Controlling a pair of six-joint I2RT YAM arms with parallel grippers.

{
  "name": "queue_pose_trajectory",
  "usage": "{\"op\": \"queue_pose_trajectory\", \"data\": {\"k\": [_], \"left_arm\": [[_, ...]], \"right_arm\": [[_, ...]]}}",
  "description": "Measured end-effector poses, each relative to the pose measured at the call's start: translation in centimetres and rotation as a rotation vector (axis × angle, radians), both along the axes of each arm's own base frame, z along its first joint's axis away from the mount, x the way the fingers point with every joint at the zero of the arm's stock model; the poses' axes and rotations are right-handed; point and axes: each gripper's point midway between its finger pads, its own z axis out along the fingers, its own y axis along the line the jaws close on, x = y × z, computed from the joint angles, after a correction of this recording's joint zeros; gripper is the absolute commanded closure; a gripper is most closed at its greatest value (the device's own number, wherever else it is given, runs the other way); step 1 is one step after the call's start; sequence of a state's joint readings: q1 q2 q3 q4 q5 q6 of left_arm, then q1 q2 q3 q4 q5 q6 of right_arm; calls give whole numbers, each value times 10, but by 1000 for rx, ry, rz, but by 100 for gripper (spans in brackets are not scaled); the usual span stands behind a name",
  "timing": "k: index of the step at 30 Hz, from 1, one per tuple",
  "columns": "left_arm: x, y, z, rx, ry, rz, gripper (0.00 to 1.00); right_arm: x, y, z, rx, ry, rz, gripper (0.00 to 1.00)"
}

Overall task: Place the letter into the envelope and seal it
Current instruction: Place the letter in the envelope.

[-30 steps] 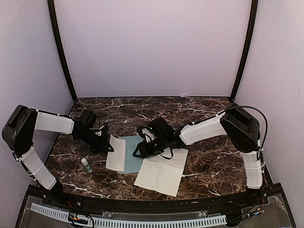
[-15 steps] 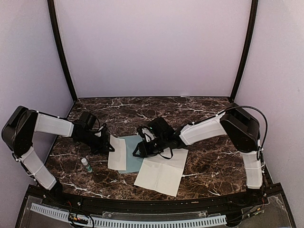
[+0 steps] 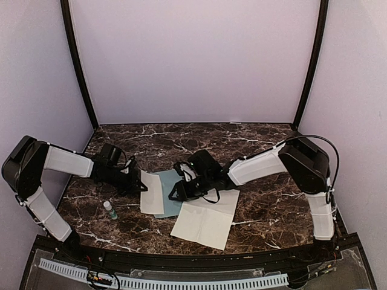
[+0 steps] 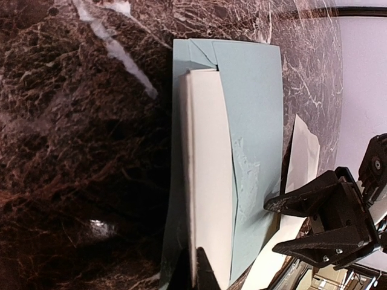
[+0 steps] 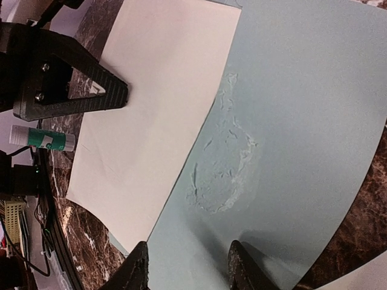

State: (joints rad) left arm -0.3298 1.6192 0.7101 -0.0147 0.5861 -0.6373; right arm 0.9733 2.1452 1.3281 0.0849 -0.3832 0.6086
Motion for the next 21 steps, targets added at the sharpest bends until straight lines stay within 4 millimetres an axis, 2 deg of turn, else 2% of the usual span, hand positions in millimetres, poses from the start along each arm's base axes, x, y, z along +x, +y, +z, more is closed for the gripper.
{"op": "queue_pose_trajectory", "data": {"k": [21], "left_arm": [[6, 0, 10, -10, -101, -1, 100]], "right_arm": [[0, 4, -2, 16, 6, -2, 60]]}}
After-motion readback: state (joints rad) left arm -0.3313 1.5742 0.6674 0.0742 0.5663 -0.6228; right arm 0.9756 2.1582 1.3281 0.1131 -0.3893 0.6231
